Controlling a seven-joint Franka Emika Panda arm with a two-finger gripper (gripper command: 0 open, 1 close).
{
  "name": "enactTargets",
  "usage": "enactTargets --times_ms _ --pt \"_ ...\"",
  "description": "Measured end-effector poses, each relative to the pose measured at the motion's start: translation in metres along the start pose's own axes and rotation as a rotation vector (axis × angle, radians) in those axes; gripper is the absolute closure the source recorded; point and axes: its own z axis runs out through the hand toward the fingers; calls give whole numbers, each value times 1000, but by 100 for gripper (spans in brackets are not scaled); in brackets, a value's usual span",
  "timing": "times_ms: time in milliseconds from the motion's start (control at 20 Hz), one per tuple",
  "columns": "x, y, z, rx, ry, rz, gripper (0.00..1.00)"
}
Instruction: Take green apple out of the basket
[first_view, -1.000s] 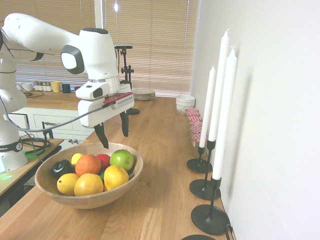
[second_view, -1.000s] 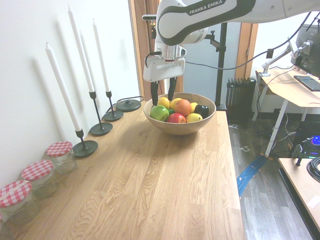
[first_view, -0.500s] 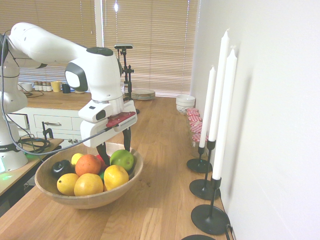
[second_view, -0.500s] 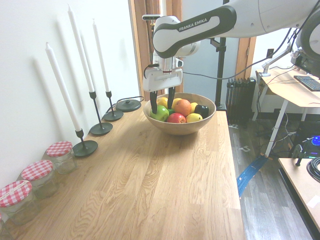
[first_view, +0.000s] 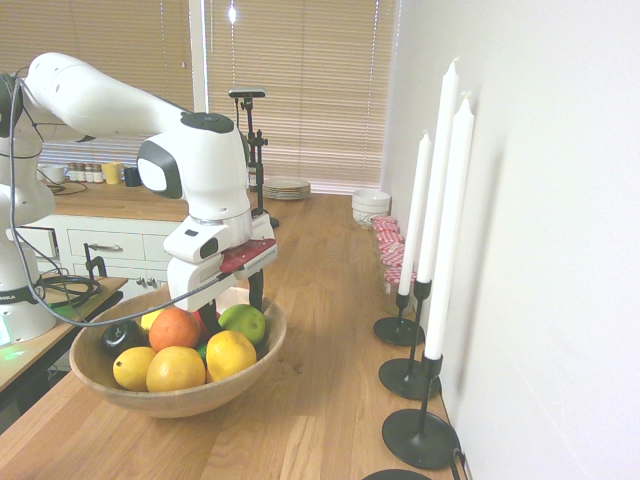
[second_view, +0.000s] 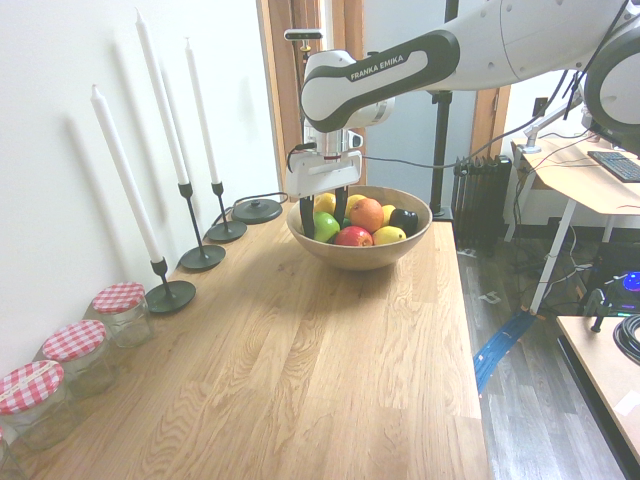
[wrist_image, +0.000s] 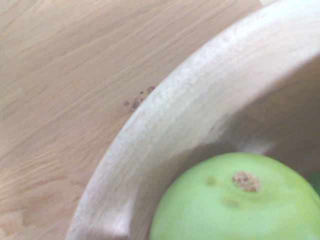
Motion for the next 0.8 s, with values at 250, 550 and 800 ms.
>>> enactTargets --times_ms 250,550,800 --pt "-1 -3 -1 5 2 -6 100" --pt "-3 -9 -5 12 8 -15 100" --pt "-30 -29 -38 51 23 -74 100"
